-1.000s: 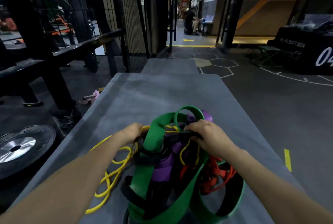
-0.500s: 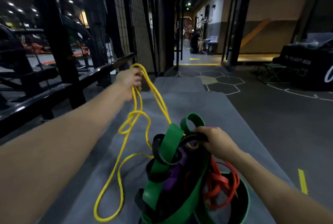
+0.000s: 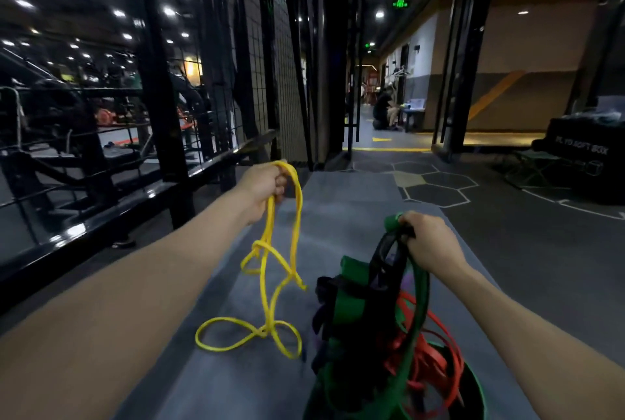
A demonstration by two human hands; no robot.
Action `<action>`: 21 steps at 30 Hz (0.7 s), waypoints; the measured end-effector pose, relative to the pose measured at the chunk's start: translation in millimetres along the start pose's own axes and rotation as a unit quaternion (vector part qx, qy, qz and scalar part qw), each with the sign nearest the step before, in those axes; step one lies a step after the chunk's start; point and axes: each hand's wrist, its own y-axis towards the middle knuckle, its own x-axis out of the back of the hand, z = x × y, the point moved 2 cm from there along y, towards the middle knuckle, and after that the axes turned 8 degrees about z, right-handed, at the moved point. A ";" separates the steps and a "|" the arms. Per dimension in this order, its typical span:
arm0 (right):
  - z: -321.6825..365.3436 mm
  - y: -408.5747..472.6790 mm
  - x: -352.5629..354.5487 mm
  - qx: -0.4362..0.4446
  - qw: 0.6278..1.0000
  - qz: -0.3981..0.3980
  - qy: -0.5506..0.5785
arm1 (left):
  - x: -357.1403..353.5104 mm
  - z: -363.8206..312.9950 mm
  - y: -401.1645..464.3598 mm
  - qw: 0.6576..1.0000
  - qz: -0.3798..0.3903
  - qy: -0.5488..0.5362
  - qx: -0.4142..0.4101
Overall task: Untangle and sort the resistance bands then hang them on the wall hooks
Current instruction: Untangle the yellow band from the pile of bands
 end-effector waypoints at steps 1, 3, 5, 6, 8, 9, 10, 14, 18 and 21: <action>-2.4 -3.0 -3.0 -0.011 1.000 0.004 -0.008 | 1.5 7.3 -1.8 1.000 -0.001 0.008 0.006; -8.5 -10.9 -13.6 -0.041 0.999 0.019 -0.022 | 7.3 25.4 -7.1 0.999 -0.017 0.028 0.031; -13.2 -16.1 -25.6 -0.072 0.996 0.037 -0.036 | 13.4 44.2 -14.6 0.996 -0.024 0.051 0.063; -13.6 -17.2 -29.8 -0.081 0.995 0.045 -0.040 | 16.8 53.8 -17.8 0.995 -0.022 0.057 0.077; -9.6 -17.2 -33.7 -0.081 0.995 0.052 -0.039 | 24.7 71.2 -23.9 0.994 -0.025 0.060 0.091; -5.4 -17.0 -33.9 -0.075 0.995 0.052 -0.039 | 29.6 79.3 -26.8 0.993 -0.031 0.062 0.097; -0.1 -17.3 -34.1 -0.070 0.995 0.051 -0.042 | 34.5 87.5 -29.7 0.992 -0.033 0.069 0.105; 27.5 -22.4 -37.7 -0.049 0.996 0.024 -0.070 | 52.1 118.6 -48.6 0.982 -0.013 0.137 0.132; 64.0 -29.7 -47.9 0.030 0.997 0.016 -0.073 | 77.0 148.0 -72.3 0.962 0.010 0.232 0.145; 99.8 -38.6 -64.5 0.104 0.991 0.068 -0.054 | 97.5 163.1 -85.8 0.950 -0.003 0.273 0.150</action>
